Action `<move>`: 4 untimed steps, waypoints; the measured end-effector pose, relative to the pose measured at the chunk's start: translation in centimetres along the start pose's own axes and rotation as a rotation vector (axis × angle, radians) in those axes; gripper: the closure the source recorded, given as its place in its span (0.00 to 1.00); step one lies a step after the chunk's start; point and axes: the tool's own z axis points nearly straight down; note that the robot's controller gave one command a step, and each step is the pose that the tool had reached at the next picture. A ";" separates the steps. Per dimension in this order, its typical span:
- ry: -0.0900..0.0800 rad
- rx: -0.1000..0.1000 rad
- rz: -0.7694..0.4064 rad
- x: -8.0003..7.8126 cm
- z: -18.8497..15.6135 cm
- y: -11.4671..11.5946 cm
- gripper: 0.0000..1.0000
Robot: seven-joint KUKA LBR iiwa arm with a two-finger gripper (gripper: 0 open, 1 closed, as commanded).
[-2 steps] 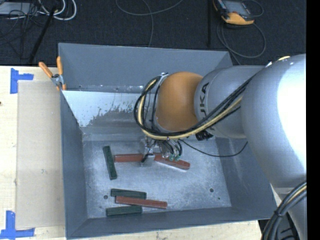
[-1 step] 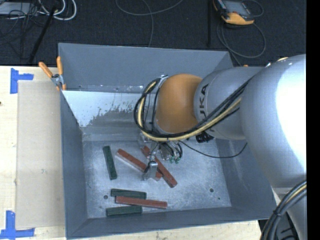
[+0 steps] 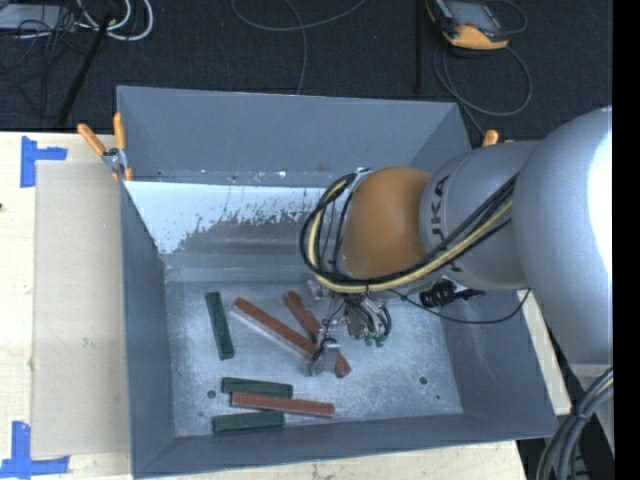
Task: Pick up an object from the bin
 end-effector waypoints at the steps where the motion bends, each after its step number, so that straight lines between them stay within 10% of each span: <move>1: -0.005 -0.003 -0.001 -0.2 -0.2 0.2 1.00; 2: -0.009 0.000 -0.063 0.1 -15.6 0.0 1.00; 3: -0.001 0.000 -0.064 0.2 -15.1 0.0 0.00; 4: 0.006 0.001 0.261 -1.0 -4.5 -0.7 0.00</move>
Offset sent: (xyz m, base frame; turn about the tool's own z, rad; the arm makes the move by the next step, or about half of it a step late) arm 0.0000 0.0000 0.0000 0.0000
